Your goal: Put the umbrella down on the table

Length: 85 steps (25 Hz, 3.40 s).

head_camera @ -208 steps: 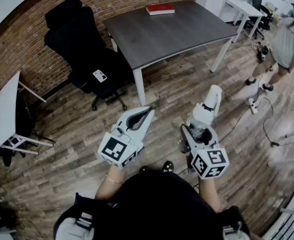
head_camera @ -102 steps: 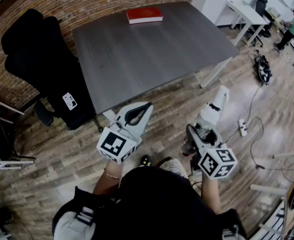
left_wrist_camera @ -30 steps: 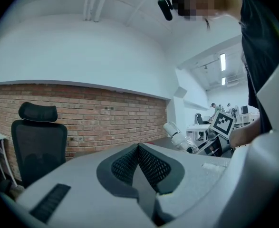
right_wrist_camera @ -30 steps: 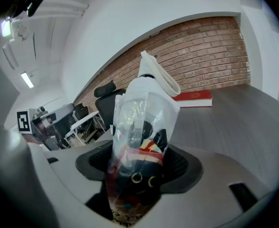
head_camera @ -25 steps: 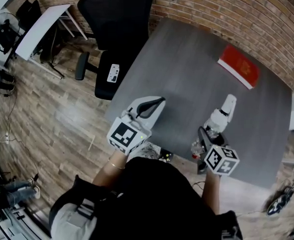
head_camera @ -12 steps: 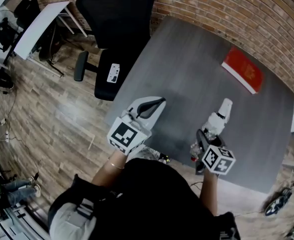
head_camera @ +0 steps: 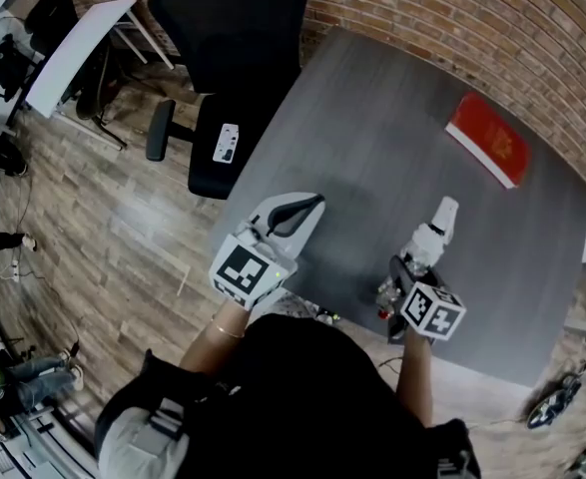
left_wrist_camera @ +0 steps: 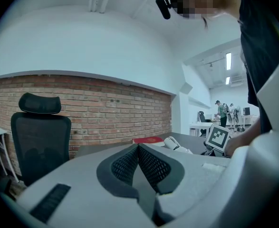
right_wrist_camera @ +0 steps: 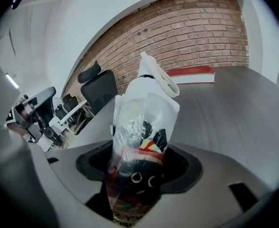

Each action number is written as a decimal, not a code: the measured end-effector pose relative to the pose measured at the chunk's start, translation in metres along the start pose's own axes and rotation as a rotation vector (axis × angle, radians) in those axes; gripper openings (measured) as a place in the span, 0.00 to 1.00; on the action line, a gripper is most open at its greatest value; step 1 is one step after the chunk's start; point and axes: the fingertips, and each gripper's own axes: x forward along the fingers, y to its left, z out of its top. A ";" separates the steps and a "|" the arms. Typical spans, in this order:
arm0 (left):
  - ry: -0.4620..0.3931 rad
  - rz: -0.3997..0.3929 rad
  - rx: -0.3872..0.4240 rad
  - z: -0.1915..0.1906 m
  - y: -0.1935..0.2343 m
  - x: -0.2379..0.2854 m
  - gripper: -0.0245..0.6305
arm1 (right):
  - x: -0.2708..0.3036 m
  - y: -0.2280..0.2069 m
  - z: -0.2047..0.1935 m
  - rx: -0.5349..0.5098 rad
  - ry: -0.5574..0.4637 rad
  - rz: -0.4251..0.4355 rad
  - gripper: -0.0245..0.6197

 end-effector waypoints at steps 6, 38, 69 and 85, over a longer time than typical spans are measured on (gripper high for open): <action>0.007 0.011 -0.005 -0.006 0.003 -0.005 0.03 | 0.013 -0.005 -0.008 0.014 0.031 -0.016 0.49; 0.015 0.067 0.000 -0.004 0.024 -0.022 0.03 | 0.048 -0.022 -0.022 0.082 0.102 -0.110 0.50; -0.026 -0.079 0.044 0.016 -0.003 0.018 0.03 | -0.022 0.005 0.066 0.020 -0.263 -0.090 0.29; -0.065 -0.241 0.054 0.049 -0.050 0.061 0.03 | -0.125 0.037 0.139 -0.118 -0.620 -0.005 0.03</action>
